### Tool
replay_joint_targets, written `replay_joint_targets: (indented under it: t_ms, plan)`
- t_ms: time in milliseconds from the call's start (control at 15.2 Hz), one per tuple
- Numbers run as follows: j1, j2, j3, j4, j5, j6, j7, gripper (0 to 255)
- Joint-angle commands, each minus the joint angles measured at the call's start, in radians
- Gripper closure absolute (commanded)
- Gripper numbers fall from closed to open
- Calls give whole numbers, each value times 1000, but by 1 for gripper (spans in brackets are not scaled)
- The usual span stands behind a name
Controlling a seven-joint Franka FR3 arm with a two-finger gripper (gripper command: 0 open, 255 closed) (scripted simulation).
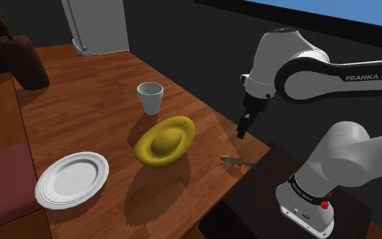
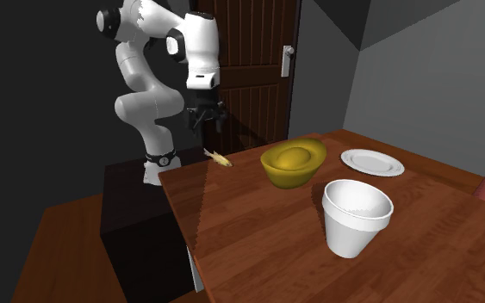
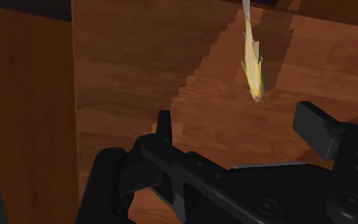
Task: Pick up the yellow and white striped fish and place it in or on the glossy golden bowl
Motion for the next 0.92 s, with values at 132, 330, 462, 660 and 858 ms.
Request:
replay_joint_targets:
  t_ms: [132, 330, 462, 660, 858]
  plan:
    - [71, 23, 74, -83, 62, 105, 26, 0]
    - [117, 59, 123, -122, 103, 179, 43, 0]
    - [119, 76, 131, -140, 111, 214, 42, 0]
    - [122, 107, 143, -166, 122, 270, 41, 0]
    - [124, 137, 154, -187, 133, 321, 40, 0]
